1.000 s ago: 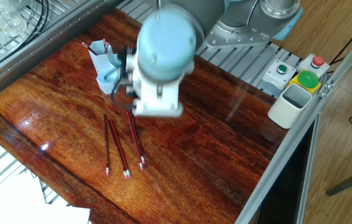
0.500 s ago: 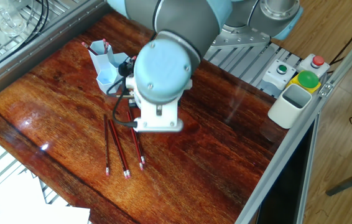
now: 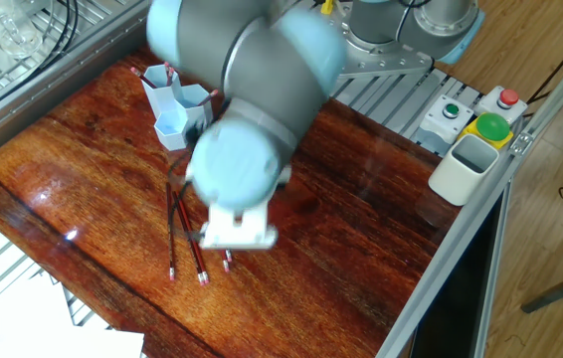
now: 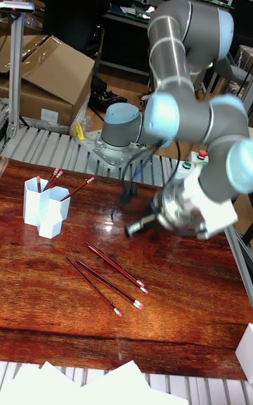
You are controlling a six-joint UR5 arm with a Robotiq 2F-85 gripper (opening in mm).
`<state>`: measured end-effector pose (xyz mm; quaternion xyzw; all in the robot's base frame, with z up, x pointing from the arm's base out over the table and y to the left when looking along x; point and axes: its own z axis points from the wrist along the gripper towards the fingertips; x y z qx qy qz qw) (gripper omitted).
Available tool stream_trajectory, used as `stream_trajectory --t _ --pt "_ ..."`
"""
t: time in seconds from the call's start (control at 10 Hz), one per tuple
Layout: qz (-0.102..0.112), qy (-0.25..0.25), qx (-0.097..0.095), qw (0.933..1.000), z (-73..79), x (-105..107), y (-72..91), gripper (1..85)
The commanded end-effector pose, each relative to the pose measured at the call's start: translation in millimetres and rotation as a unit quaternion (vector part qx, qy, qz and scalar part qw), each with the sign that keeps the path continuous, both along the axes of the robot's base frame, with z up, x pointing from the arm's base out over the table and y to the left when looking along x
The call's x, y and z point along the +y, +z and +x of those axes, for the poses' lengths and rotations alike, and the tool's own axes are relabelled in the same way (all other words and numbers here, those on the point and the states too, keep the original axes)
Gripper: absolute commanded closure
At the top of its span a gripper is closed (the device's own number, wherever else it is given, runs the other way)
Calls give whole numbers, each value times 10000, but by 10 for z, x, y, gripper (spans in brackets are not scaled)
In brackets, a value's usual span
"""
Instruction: Put the pen into the pen holder
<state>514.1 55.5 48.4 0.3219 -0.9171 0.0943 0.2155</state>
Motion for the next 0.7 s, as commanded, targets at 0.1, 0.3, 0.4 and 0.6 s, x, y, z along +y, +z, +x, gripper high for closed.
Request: stream_trajectory --t 0.1,0.3,0.4,0.6 --pt "-232 122 -138 9996 477 58 -236 847" --pt "-253 151 -192 9994 583 117 -246 847" --pt "-289 187 -260 9991 645 115 -270 847" --pt "-397 347 -425 9977 780 46 -313 847"
